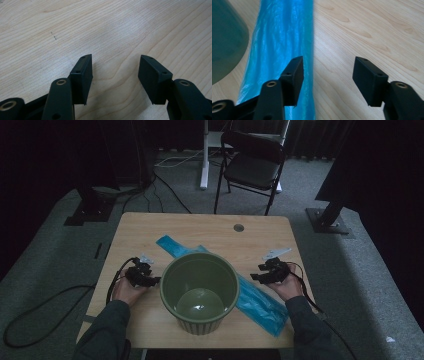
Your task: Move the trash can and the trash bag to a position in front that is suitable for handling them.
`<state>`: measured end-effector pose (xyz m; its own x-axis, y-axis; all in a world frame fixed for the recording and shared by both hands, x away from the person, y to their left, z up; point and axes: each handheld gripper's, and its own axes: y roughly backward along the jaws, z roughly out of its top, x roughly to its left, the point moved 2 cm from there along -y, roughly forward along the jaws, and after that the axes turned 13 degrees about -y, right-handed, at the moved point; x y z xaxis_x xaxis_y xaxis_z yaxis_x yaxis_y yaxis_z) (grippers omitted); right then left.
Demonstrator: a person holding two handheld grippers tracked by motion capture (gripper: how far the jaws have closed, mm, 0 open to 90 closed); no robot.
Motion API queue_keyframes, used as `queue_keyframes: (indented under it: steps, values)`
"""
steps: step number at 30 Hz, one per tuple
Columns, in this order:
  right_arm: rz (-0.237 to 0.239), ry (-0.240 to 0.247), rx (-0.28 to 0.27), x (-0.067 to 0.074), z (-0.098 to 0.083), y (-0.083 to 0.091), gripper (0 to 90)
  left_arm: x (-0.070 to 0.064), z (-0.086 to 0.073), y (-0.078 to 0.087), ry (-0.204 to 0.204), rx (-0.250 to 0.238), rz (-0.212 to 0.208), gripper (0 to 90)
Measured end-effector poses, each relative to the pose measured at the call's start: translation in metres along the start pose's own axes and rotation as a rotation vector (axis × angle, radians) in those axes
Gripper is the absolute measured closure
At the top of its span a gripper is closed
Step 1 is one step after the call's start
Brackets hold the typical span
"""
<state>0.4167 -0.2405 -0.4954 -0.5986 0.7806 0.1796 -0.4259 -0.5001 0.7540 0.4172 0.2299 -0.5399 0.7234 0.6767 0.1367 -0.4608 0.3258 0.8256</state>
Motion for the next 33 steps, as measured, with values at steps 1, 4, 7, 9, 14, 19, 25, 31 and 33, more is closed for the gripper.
queue_keyframes:
  steps: [1, 4, 7, 9, 14, 19, 25, 31, 33]
  values:
    - [0.000, 0.000, 0.000, 0.000, 0.000, 0.000, 42.2, 0.000, 0.000, 0.000, -0.001, 0.000, 0.000, 44.9]
    - [0.001, 0.029, 0.002, 0.007, 0.001, -0.004, 45.9, 0.000, 0.000, 0.000, 0.000, 0.001, 0.000, 45.1]
    - [-0.010, 0.060, 0.007, 0.012, 0.002, -0.007, 48.6, 0.000, 0.000, 0.000, 0.001, 0.001, 0.000, 45.2]
    - [-0.014, 0.086, 0.020, 0.019, 0.003, -0.013, 50.7, 0.000, 0.000, 0.000, 0.002, 0.003, 0.000, 45.1]
    - [-0.003, 0.145, 0.078, 0.036, 0.005, -0.030, 52.7, -0.001, 0.000, 0.000, 0.007, 0.001, 0.004, 45.0]
    - [0.006, 0.165, 0.111, 0.043, 0.002, -0.042, 50.6, -0.001, -0.002, 0.000, 0.005, -0.011, 0.005, 45.3]
    - [-0.024, 0.137, 0.144, 0.041, 0.002, -0.054, 52.9, -0.003, -0.003, 0.004, 0.013, 0.002, 0.004, 53.0]
    - [-0.018, 0.125, 0.185, 0.039, 0.001, -0.065, 69.8, -0.005, -0.001, 0.008, 0.007, -0.014, -0.004, 52.7]
    - [-0.021, 0.116, 0.182, 0.038, 0.003, -0.066, 78.0, -0.006, 0.000, 0.010, 0.006, -0.026, -0.003, 52.5]
